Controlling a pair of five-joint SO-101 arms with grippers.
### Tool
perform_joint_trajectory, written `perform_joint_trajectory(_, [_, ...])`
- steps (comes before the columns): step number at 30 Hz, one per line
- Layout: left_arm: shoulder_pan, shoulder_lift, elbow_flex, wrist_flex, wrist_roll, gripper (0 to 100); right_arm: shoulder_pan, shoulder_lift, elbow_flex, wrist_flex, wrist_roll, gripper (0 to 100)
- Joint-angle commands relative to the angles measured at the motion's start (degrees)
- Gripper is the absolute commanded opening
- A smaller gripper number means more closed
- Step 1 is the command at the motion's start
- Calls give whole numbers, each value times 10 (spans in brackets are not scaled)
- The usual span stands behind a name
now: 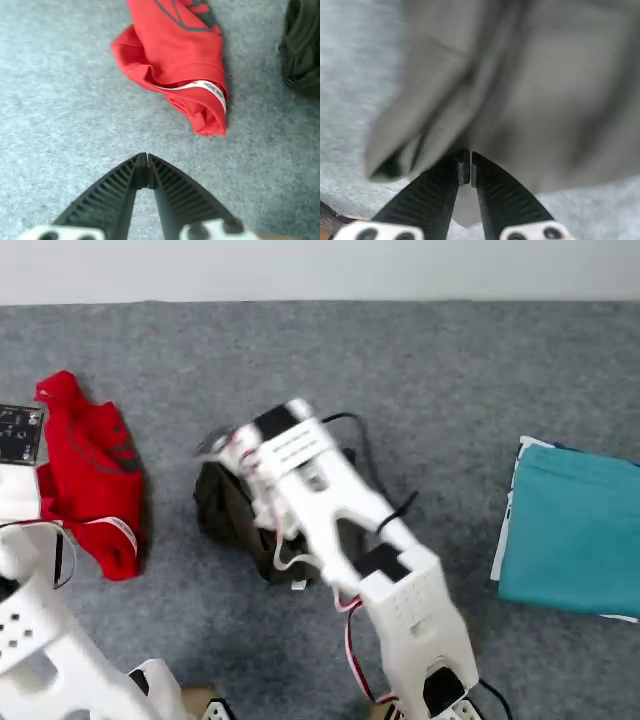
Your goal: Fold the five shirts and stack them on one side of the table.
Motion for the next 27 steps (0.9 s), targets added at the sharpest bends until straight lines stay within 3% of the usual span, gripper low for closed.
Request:
perform_joint_trajectory(1, [-26, -15, -5, 10, 5, 21, -65, -22, -14, -29, 4, 10])
perform_joint_trajectory(6, [-89, -15, -5, 10, 4, 21, -95, -5, -117, -81, 4, 9])
perform_joint_trajectory(12, [-142, -15, -5, 11, 4, 22, -11, 0, -261, -83, 4, 10])
perform_joint_trajectory(19, [-142, -16, -4, 11, 4, 22, 80, 28, -240, -55, 9, 11])
perform_joint_trajectory(23, [-142, -18, 7, 11, 4, 22, 68, 94, -239, -11, 7, 10])
perform_joint_trajectory(27, [-142, -19, 30, 11, 4, 22, 18, 161, -240, -29, 5, 10])
